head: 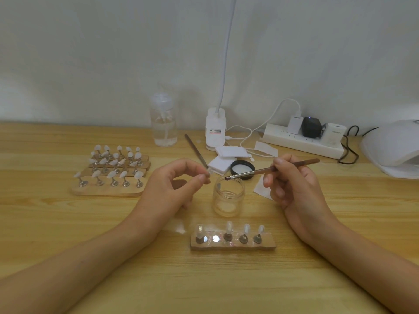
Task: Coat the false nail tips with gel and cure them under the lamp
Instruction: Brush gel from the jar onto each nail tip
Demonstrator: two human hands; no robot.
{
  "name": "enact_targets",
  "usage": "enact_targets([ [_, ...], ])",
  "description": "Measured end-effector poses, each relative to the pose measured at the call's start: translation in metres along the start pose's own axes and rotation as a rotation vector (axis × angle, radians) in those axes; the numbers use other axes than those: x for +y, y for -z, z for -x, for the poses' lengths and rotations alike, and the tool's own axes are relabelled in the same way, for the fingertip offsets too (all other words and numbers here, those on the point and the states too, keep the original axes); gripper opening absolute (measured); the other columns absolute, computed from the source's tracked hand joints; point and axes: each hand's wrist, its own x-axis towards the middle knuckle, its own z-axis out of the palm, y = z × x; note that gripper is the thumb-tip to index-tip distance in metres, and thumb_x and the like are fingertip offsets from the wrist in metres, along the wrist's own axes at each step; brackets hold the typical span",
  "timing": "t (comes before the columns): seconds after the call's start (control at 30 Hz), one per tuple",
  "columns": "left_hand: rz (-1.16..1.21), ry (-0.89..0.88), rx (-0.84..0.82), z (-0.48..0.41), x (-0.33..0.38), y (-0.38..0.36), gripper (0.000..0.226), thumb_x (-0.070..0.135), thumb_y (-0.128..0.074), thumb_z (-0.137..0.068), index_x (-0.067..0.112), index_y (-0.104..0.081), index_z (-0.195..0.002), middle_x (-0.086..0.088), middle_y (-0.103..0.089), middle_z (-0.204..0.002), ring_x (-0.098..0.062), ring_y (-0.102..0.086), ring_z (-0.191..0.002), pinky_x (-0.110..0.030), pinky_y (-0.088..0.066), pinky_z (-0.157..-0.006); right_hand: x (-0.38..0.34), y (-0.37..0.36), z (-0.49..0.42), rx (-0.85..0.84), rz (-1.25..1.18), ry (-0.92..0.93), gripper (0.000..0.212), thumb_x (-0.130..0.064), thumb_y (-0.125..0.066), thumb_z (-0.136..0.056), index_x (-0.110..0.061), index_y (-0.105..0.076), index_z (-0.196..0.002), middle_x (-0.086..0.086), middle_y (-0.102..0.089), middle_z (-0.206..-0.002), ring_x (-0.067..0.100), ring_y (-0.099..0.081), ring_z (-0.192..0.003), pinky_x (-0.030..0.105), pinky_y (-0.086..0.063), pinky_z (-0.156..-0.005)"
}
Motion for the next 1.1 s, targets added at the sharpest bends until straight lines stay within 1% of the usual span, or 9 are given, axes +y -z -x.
enact_targets([
  [0.07,0.008,0.004,-0.003,-0.0003,-0.0005,-0.0004,0.016,0.018,-0.062,-0.094,0.029,-0.068,-0.085,0.009,-0.072,-0.086,-0.005,-0.052,-0.051,-0.015,-0.045,-0.052,0.0004,0.0004,-0.0002,0.006,-0.002,-0.001,0.014,-0.021,-0.053,-0.095,-0.017,-0.052,-0.082,0.003,-0.062,-0.062,0.009,-0.037,-0.047,0.020,-0.028,-0.045],
  [0.17,-0.007,0.027,-0.018,-0.0012,-0.0008,-0.0001,0.007,0.037,-0.062,-0.085,0.033,-0.068,-0.086,0.017,-0.062,-0.069,-0.001,-0.051,-0.056,-0.015,-0.045,-0.056,0.0002,0.0002,-0.0002,-0.003,-0.008,0.000,0.013,-0.023,-0.054,-0.092,-0.016,-0.052,-0.082,0.003,-0.062,-0.062,0.009,-0.037,-0.046,0.019,-0.029,-0.044],
  [0.23,-0.017,0.031,-0.038,-0.0017,-0.0008,0.0003,0.013,0.042,-0.061,-0.079,0.033,-0.069,-0.085,0.010,-0.062,-0.070,-0.003,-0.050,-0.058,-0.016,-0.045,-0.057,-0.0001,0.0001,-0.0003,-0.013,-0.014,0.004,0.013,-0.027,-0.056,-0.088,-0.016,-0.052,-0.082,0.002,-0.062,-0.062,0.009,-0.037,-0.046,0.017,-0.030,-0.043],
  [0.3,0.008,0.032,-0.066,-0.0016,0.0007,-0.0001,0.013,0.040,-0.062,-0.079,0.031,-0.070,-0.086,0.004,-0.068,-0.083,-0.006,-0.049,-0.059,-0.018,-0.044,-0.057,0.0000,0.0002,-0.0006,-0.018,-0.017,0.005,0.013,-0.028,-0.057,-0.086,-0.016,-0.053,-0.081,0.003,-0.062,-0.062,0.009,-0.037,-0.045,0.016,-0.031,-0.041],
  [0.4,0.025,0.024,-0.083,-0.0010,0.0013,-0.0008,0.014,0.037,-0.064,-0.080,0.027,-0.069,-0.089,0.008,-0.070,-0.095,-0.006,-0.048,-0.056,-0.017,-0.044,-0.056,0.0006,0.0004,-0.0008,-0.019,-0.017,0.005,0.013,-0.028,-0.058,-0.086,-0.017,-0.053,-0.081,0.003,-0.062,-0.062,0.009,-0.037,-0.045,0.016,-0.032,-0.041],
  [0.53,-0.007,-0.003,-0.111,-0.0008,-0.0002,-0.0012,0.001,0.021,-0.066,-0.089,0.021,-0.066,-0.088,0.004,-0.071,-0.092,-0.007,-0.049,-0.053,-0.015,-0.043,-0.054,0.0016,0.0001,-0.0010,-0.019,0.002,0.005,0.014,-0.029,-0.059,-0.086,-0.017,-0.053,-0.082,0.003,-0.063,-0.063,0.009,-0.037,-0.045,0.019,-0.030,-0.044],
  [0.77,-0.069,-0.017,-0.139,-0.0013,-0.0018,-0.0019,0.009,0.015,-0.067,-0.091,0.022,-0.066,-0.086,0.020,-0.062,-0.074,-0.007,-0.049,-0.054,-0.014,-0.043,-0.053,0.0017,-0.0010,-0.0011,-0.065,0.045,0.014,0.021,-0.036,-0.061,-0.083,-0.016,-0.052,-0.084,0.005,-0.067,-0.067,0.009,-0.038,-0.046,0.023,-0.024,-0.045],
  [0.93,-0.061,-0.015,-0.139,-0.0009,-0.0007,-0.0021,0.012,0.015,-0.066,-0.091,0.025,-0.066,-0.083,0.019,-0.063,-0.077,-0.006,-0.047,-0.055,-0.015,-0.044,-0.054,0.0031,-0.0021,-0.0012,-0.047,0.082,0.010,0.023,-0.035,-0.061,-0.081,-0.015,-0.051,-0.082,0.007,-0.067,-0.066,0.009,-0.036,-0.044,0.022,-0.022,-0.042],
  [1.1,-0.071,-0.025,-0.139,-0.0015,-0.0009,-0.0017,0.014,0.016,-0.067,-0.091,0.028,-0.067,-0.083,0.016,-0.065,-0.084,-0.008,-0.047,-0.056,-0.017,-0.043,-0.054,0.0026,0.0004,-0.0017,-0.035,0.041,0.010,0.018,-0.032,-0.060,-0.084,-0.017,-0.052,-0.082,0.005,-0.067,-0.066,0.009,-0.037,-0.044,0.026,-0.019,-0.046],
])
